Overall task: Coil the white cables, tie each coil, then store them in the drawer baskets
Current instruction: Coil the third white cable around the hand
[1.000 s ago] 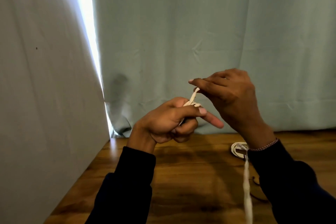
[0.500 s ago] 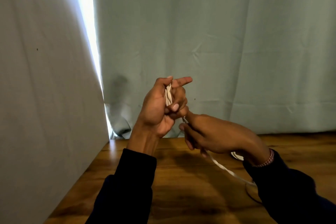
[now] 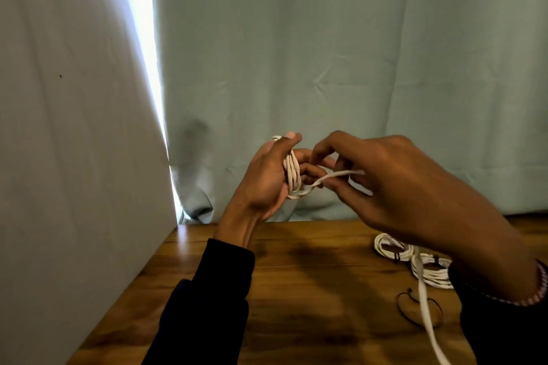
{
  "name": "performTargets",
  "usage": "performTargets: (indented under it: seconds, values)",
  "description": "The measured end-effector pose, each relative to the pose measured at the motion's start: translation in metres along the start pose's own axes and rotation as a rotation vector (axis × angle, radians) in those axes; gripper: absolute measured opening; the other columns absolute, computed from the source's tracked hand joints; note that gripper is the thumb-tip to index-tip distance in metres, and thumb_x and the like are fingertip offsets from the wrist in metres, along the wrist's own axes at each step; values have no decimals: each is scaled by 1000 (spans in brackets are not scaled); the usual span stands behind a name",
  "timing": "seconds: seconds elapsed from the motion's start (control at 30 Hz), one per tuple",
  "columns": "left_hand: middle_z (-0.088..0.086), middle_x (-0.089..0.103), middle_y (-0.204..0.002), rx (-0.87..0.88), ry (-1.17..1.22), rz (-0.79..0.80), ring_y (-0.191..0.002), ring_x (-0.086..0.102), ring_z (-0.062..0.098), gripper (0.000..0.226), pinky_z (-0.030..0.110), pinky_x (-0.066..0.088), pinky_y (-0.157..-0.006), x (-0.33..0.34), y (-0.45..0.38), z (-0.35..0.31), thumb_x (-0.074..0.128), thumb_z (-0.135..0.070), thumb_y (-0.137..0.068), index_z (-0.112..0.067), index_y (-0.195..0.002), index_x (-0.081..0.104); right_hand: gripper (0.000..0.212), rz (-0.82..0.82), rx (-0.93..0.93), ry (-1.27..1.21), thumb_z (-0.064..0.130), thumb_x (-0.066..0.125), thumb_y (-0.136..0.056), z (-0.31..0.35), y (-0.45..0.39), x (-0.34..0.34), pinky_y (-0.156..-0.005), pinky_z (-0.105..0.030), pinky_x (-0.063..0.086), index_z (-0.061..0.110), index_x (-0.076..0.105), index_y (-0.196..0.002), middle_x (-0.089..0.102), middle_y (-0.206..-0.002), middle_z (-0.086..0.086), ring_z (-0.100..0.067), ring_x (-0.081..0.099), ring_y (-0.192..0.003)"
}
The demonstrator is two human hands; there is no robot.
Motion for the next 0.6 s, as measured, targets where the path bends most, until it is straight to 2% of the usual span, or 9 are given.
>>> performTargets:
  seconds: [0.07, 0.13, 0.23, 0.3, 0.37, 0.47, 0.53, 0.6]
  values:
    - [18, 68, -71, -18, -95, 72, -59, 60, 27, 50, 32, 48, -59, 5, -1, 6, 28, -27, -108, 12, -112, 58, 35, -61, -48, 5, 17, 72, -86, -3, -2, -8, -69, -10, 48, 20, 62, -120, 67, -95, 9, 2, 57, -76]
    - [17, 59, -59, -62, -140, 128, -47, 47, 21, 52, 30, 38, -51, 6, -1, 12, 28, -36, -108, 6, -125, 53, 28, -143, -89, 30, 21, 68, -87, -7, -4, -17, -71, -12, 48, 17, 67, -114, 67, -98, 5, 1, 54, -78]
    - [8, 43, -47, -148, -135, 282, -39, 27, 13, 77, 28, 26, -47, 20, 3, 19, 22, -61, -101, 3, -127, 56, 21, -294, -108, 101, 29, 69, -90, -15, -1, -29, -61, -35, 55, 13, 75, -102, 70, -94, -3, -13, 63, -75]
    - [3, 37, -43, -182, -118, 353, -38, 21, 12, 91, 27, 23, -46, 28, 6, 20, 23, -71, -93, 6, -123, 60, 23, -396, -101, 150, 32, 70, -93, -23, 2, -34, -59, -40, 55, 12, 78, -100, 74, -93, -5, -20, 67, -75]
    - [-1, 32, -42, -156, -143, 358, -38, 21, 10, 80, 28, 23, -46, 29, 7, 16, 37, -67, -92, 4, -114, 67, 23, -477, -108, 205, 35, 67, -96, -29, 5, -33, -59, -41, 54, 16, 79, -102, 77, -96, -2, -24, 69, -77]
    - [-5, 31, -45, -63, -143, 444, -39, 25, 10, 49, 31, 23, -46, 33, 12, 10, 65, -54, -88, -6, -98, 73, 23, -540, -102, 368, 35, 62, -99, -38, 1, -15, -62, -37, 48, 25, 76, -114, 77, -105, 6, -26, 66, -78]
    - [-7, 32, -44, -62, -71, 485, -37, 25, 8, 35, 33, 20, -46, 34, 13, 10, 63, -43, -91, -9, -90, 71, 28, -528, -79, 376, 34, 52, -104, -42, -3, 1, -64, -35, 42, 29, 71, -124, 77, -106, 8, -27, 65, -78]
    - [-7, 30, -41, -85, 3, 481, -34, 23, 7, 34, 30, 19, -44, 34, 13, 12, 52, -34, -99, -7, -89, 70, 35, -443, -52, 258, 29, 43, -105, -43, -8, 16, -64, -36, 46, 33, 64, -133, 76, -107, 8, -26, 65, -80]
Point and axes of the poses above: each hand's wrist, its own y-axis away from the middle knuckle, its own x-axis out of the palm, z = x × y, the point moved 7 cm from there along -y, towards the middle knuckle
